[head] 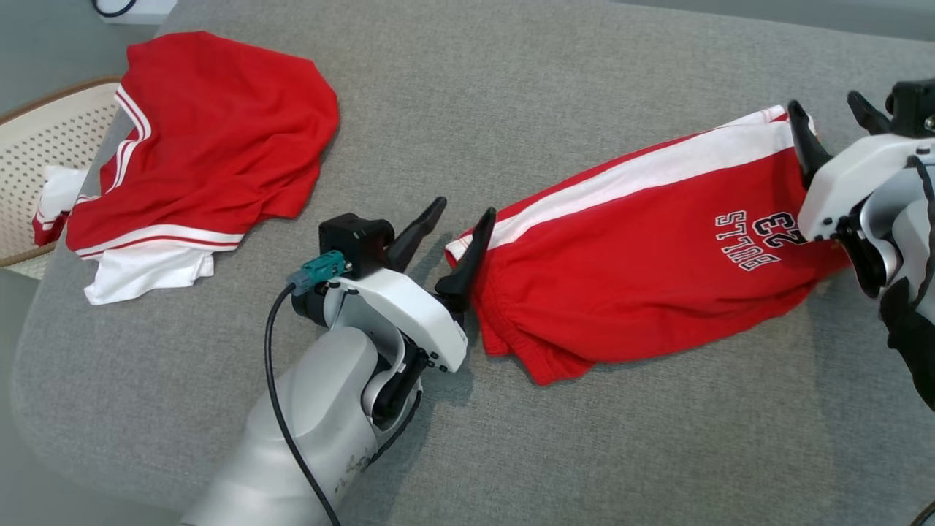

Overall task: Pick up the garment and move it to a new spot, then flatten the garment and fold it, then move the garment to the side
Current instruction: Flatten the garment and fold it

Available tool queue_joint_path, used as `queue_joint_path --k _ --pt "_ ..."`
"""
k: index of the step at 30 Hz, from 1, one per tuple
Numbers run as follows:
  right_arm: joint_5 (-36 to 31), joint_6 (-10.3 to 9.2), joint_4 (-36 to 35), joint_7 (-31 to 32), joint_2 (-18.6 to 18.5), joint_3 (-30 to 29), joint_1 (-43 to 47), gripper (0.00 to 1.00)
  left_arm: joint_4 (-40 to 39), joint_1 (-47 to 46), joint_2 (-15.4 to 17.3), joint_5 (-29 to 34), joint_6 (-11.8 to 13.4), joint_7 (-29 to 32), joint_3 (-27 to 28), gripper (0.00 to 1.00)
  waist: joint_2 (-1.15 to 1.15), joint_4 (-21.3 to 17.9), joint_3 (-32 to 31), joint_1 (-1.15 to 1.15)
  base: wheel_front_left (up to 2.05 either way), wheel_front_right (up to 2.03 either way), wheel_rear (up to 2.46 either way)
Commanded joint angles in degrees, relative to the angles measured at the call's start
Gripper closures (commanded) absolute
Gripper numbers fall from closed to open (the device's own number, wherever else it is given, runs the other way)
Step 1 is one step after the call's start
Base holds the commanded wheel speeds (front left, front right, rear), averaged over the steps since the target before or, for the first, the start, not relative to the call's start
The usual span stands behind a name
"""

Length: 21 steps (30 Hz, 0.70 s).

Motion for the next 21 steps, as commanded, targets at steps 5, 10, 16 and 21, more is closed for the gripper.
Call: queue_joint_path --k 5,10,16,21 --pt "-2.44 0.07 -9.56 -1.23 -0.68 -3.15 3.28 0.00 -4.27 2.39 1.53 4.18 1.45 -0.59 6.99 0.00 0.00 -2.14 -2.23 0.00 0.00 0.00 0.00" --pt "-7.01 0.07 -17.46 -1.24 -0.43 -9.08 10.38 0.00 -9.12 8.24 2.36 8.63 2.60 -0.59 12.59 0.00 0.00 -4.06 -5.68 0.00 0.00 0.00 0.00" --pt "-12.83 0.07 -27.04 -1.24 1.22 -18.13 22.90 0.00 -14.40 16.49 2.68 13.25 3.45 -0.60 18.23 0.00 0.00 -5.47 -11.28 0.00 0.00 0.00 0.00" --pt "-16.46 0.07 -33.73 -1.24 3.87 -22.44 32.02 0.00 -19.18 22.88 2.91 16.68 4.45 -0.60 22.56 0.00 0.00 -7.25 -15.14 0.00 0.00 0.00 0.00"
